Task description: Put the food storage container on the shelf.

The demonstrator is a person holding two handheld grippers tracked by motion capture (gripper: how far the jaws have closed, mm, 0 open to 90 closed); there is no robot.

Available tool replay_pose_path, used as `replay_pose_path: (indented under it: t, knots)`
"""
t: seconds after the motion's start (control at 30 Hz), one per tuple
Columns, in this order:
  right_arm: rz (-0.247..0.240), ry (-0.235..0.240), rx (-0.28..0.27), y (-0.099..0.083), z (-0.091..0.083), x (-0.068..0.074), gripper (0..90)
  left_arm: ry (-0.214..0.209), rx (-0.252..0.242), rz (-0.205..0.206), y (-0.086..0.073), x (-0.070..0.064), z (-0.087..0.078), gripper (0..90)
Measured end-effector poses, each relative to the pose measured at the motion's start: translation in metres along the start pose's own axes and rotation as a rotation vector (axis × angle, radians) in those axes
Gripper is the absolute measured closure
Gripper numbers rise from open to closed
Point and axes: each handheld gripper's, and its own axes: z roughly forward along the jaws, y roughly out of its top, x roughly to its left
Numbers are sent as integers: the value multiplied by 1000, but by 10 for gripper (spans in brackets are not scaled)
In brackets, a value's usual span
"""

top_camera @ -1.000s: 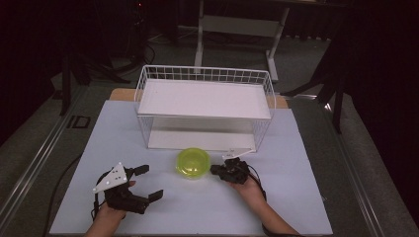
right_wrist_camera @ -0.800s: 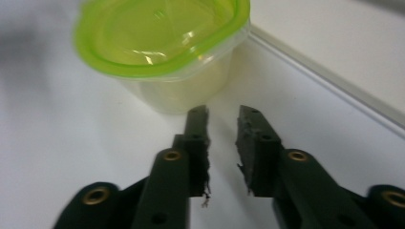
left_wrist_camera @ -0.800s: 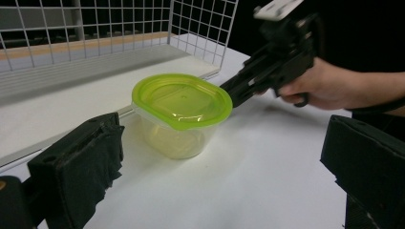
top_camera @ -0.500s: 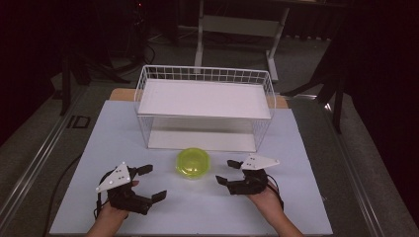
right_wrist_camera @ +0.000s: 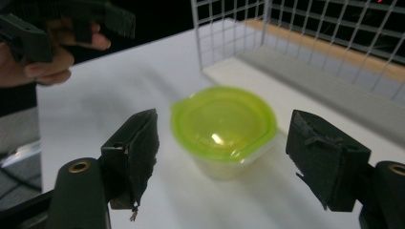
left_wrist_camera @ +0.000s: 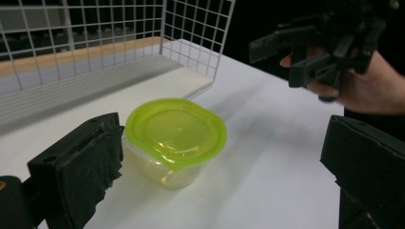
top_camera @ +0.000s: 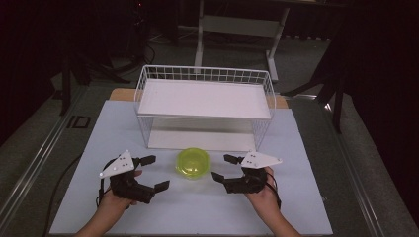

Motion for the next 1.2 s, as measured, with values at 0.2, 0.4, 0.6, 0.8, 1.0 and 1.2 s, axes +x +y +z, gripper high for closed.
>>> replay_pose_path:
  t: [0.2,0.4,0.6,0.8,1.0,1.2]
  knots:
    - [-11,-53,43,7,10,-6,204,-42,14,-58,13,14,6,14]
    - [20,-53,58,10,18,-9,205,-23,64,-20,20,19,17,14]
    - [43,-96,79,11,35,-12,113,25,90,-66,18,27,30,14]
    - [120,-123,64,8,48,-23,141,60,154,-115,14,35,49,15]
    - [162,-127,92,2,58,-31,220,101,218,-154,7,40,64,26]
    - [218,-129,126,-7,68,-37,301,115,214,-261,-3,51,72,191]
